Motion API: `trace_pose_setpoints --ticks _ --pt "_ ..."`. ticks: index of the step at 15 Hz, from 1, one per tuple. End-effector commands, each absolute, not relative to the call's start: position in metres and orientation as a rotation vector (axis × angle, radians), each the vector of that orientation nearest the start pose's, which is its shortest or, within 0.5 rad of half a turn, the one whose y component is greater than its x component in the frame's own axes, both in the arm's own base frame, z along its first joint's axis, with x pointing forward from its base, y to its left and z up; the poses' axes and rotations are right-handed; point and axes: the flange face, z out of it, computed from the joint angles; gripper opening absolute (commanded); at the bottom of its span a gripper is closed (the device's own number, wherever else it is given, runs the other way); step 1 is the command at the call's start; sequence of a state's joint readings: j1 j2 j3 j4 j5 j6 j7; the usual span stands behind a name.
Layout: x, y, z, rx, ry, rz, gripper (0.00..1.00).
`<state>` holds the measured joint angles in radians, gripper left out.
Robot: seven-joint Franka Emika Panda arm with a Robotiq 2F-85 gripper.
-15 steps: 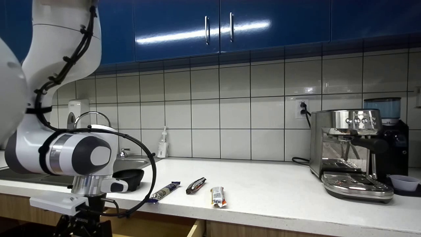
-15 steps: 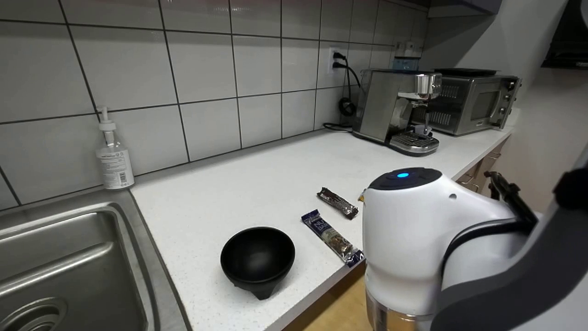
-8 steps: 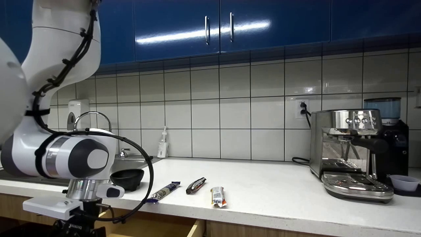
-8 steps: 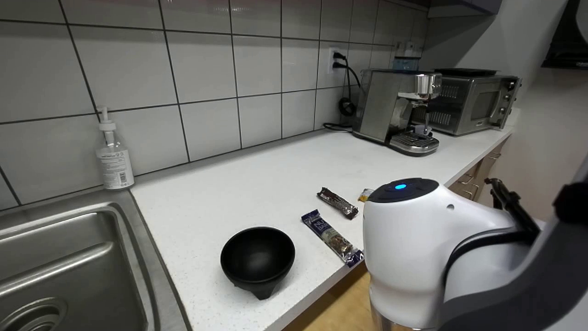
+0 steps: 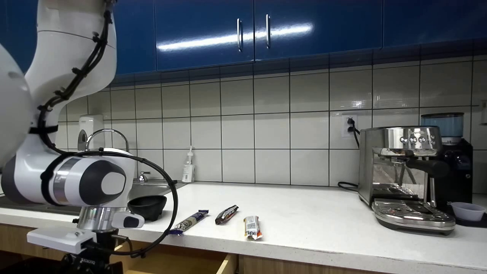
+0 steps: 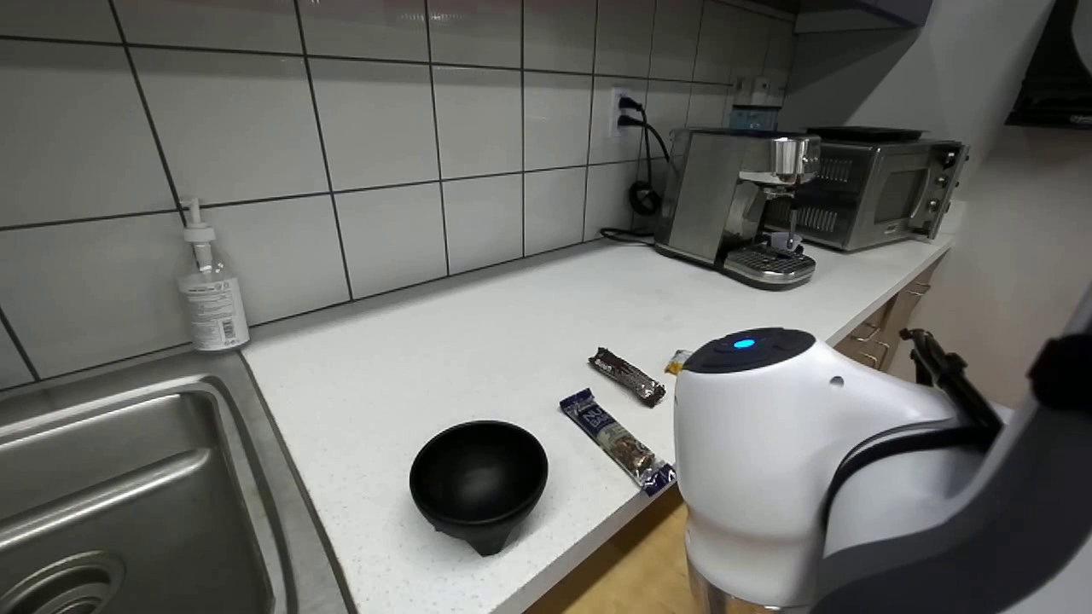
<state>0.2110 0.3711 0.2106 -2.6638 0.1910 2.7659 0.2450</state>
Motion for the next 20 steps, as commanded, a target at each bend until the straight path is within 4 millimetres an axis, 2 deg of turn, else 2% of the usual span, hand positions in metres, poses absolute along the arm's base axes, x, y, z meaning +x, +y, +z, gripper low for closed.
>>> trace_pose_setpoints --ticks 1,9,17,20 --pt "0.342 0.153 0.116 -3.089 0.050 0.388 1.00" --pt "0.359 0.142 0.154 -3.134 0.090 0.207 1.00" --pt "0.359 0.142 0.204 -3.195 0.108 0.025 1.00" --pt "0.364 0.139 0.220 -3.217 0.132 -0.053 1.00"
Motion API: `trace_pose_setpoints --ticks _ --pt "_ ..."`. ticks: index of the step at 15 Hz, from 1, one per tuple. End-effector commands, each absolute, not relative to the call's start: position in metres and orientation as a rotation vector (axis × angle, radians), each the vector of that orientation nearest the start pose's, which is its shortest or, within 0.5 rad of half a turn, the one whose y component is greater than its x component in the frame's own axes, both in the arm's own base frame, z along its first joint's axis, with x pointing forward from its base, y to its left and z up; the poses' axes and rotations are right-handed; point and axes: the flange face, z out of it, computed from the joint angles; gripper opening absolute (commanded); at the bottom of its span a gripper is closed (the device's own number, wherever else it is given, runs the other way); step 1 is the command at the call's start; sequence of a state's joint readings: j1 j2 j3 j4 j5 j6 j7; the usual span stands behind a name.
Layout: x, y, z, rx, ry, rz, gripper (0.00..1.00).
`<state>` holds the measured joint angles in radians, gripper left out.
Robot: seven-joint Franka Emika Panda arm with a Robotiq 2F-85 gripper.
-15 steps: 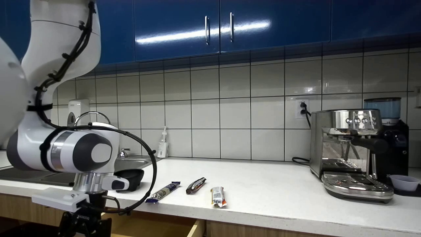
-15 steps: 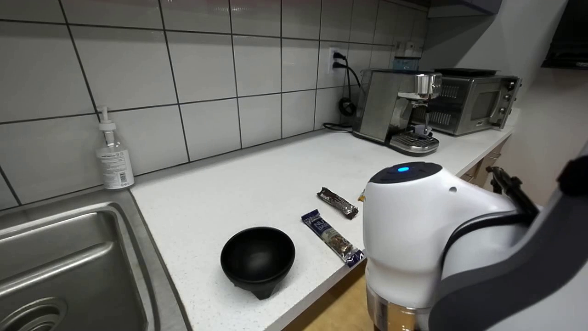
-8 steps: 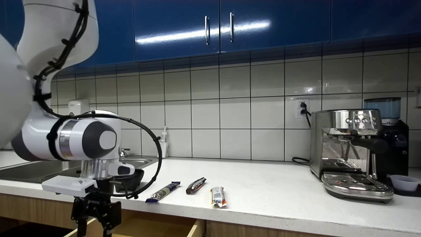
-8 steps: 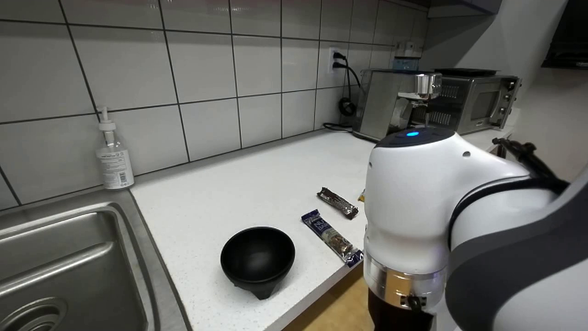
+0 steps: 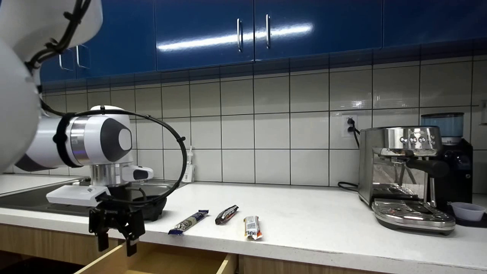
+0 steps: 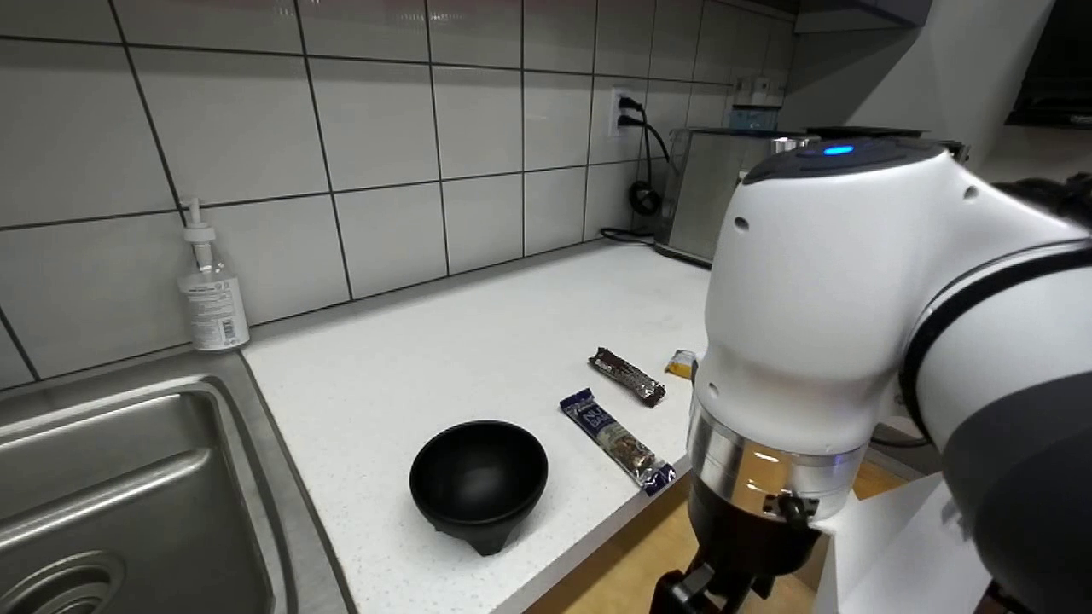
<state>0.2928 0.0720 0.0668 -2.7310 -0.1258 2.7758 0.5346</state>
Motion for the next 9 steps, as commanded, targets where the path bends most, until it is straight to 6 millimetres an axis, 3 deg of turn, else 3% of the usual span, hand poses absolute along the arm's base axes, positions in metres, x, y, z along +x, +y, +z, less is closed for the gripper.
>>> trace_pose_setpoints --ticks 1,9 --pt "0.366 0.138 0.225 -3.221 0.133 -0.078 1.00" --pt "0.396 0.111 0.244 -3.232 0.165 -0.176 1.00"
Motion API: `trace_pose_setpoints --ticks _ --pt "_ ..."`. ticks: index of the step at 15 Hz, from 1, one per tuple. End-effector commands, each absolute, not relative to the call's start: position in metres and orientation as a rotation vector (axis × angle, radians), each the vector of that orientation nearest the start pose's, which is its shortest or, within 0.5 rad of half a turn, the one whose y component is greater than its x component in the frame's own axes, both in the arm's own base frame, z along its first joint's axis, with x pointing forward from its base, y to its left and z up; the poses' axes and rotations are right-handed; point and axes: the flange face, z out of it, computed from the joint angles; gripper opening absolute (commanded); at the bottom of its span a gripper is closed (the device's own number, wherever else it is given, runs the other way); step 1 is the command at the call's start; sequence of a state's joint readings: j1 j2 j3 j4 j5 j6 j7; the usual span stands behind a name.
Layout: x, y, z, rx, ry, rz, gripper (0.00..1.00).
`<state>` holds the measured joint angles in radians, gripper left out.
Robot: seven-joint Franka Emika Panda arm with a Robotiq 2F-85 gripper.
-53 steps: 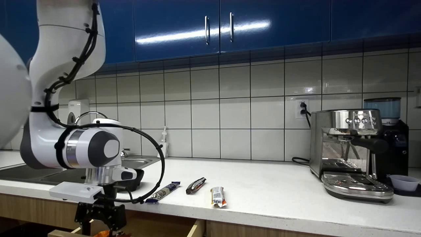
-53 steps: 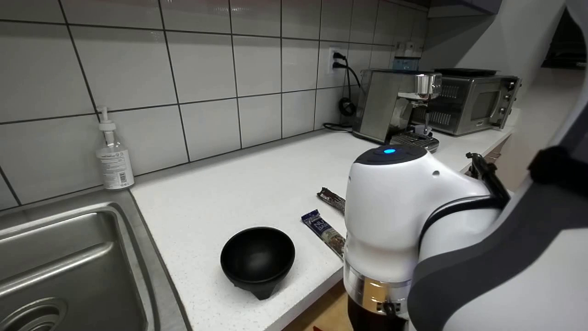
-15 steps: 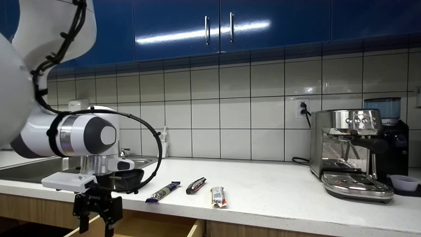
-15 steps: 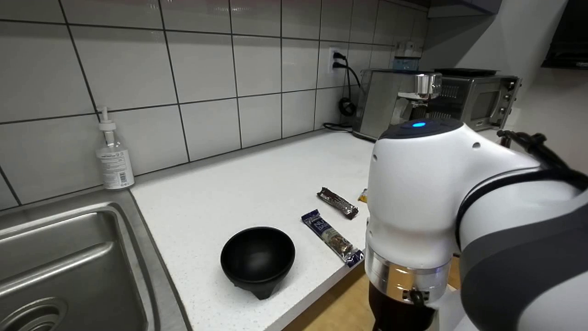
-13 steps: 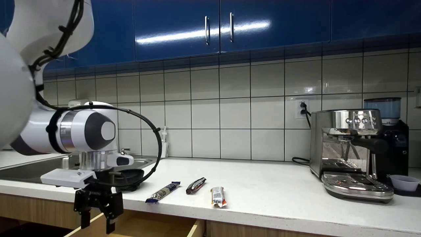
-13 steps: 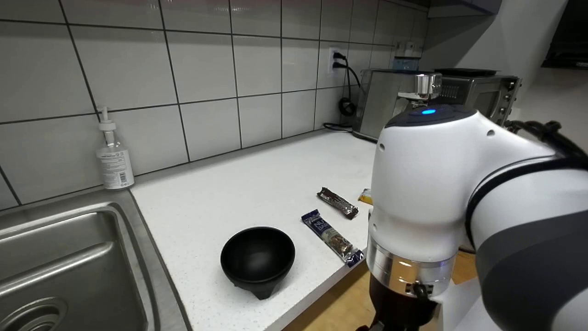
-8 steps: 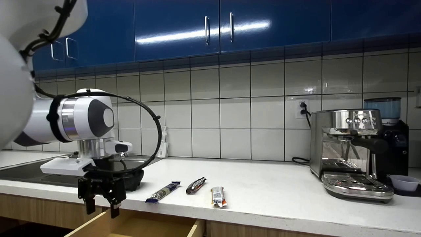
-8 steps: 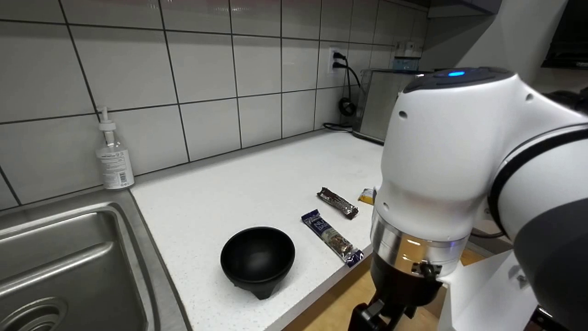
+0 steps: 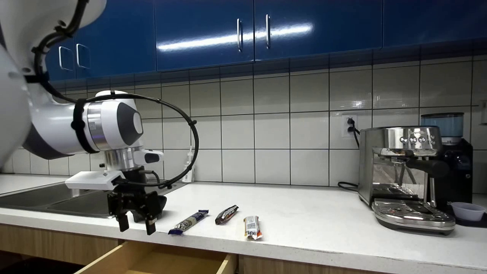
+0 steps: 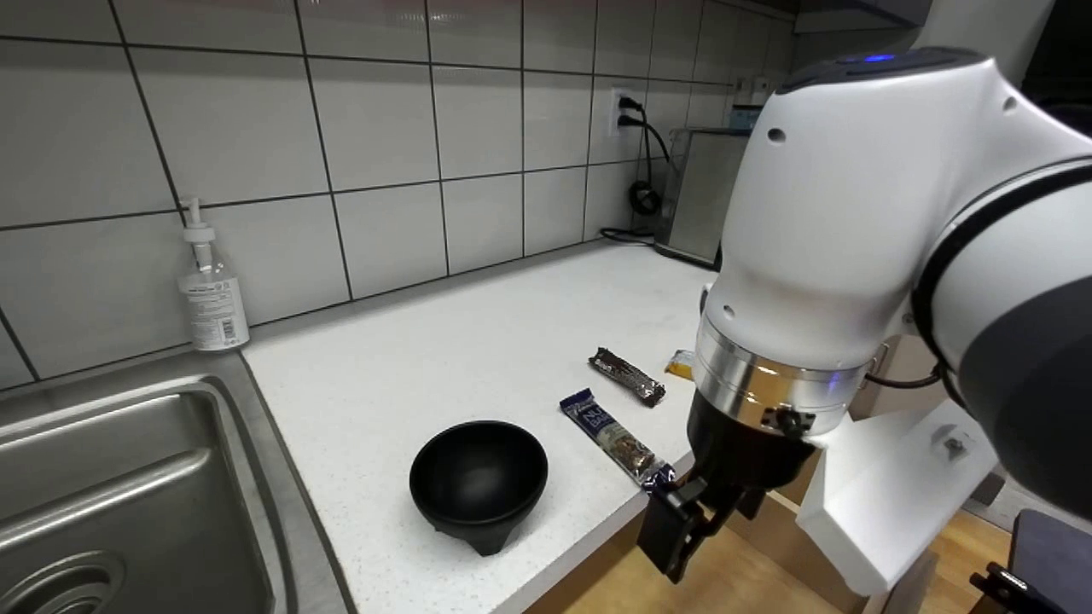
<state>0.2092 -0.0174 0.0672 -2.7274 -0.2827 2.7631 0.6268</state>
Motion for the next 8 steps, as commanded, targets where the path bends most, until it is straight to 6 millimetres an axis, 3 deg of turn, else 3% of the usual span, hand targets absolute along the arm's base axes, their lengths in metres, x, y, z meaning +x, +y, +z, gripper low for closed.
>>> trace_pose_setpoints --ticks 1,8 --pt "0.402 0.107 0.244 -3.228 0.175 -0.179 1.00" --pt "0.445 0.090 0.250 -3.221 0.194 -0.209 1.00"
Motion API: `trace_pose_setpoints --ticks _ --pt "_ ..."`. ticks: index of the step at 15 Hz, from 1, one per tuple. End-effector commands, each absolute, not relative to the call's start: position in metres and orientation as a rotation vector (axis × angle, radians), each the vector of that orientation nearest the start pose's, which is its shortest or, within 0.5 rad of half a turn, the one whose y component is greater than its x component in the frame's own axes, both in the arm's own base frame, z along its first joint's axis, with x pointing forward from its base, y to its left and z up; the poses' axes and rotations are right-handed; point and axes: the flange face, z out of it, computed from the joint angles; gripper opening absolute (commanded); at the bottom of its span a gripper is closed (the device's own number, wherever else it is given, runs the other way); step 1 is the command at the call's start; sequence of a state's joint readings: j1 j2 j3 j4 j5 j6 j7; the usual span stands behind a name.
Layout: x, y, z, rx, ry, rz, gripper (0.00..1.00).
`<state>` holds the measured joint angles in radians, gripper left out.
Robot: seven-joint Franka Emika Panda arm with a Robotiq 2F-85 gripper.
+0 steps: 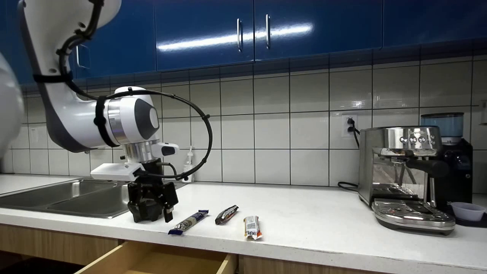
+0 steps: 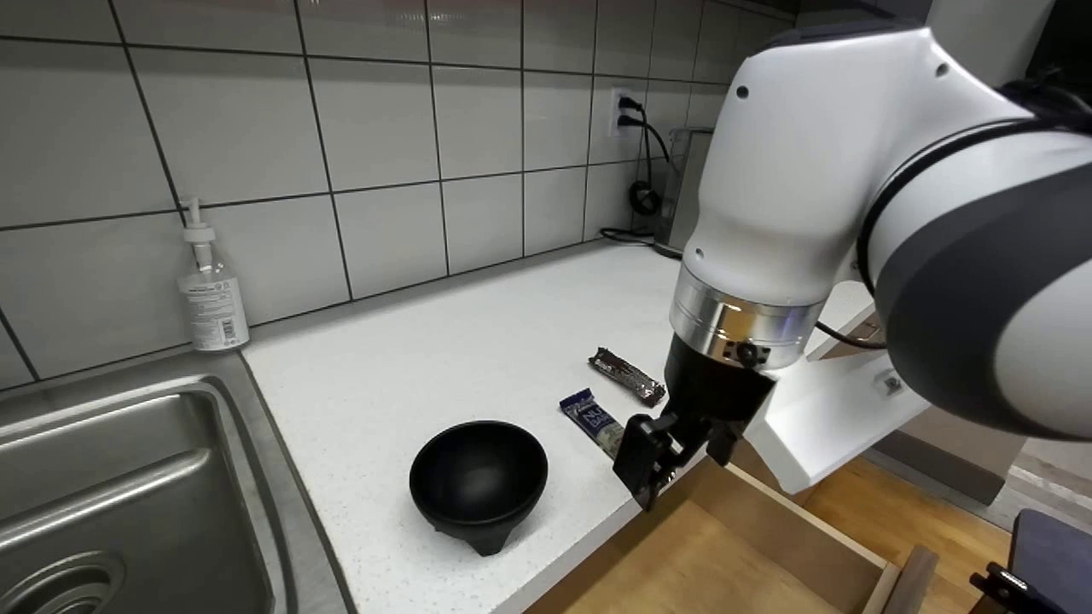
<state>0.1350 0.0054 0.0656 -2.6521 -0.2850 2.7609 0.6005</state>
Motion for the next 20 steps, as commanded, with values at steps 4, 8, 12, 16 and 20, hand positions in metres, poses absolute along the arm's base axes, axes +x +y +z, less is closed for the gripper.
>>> trace_pose_setpoints --ticks 4,8,12,16,20 --pt "0.474 0.082 0.243 -3.228 0.186 -0.190 1.00" --pt "0.505 0.075 0.230 -3.235 0.150 -0.174 1.00" --pt "0.530 0.073 0.215 -3.226 0.111 -0.174 1.00" --pt "0.545 0.068 0.205 -3.207 0.106 -0.157 1.00" --pt "0.550 0.058 0.199 -3.184 0.136 -0.150 1.00"
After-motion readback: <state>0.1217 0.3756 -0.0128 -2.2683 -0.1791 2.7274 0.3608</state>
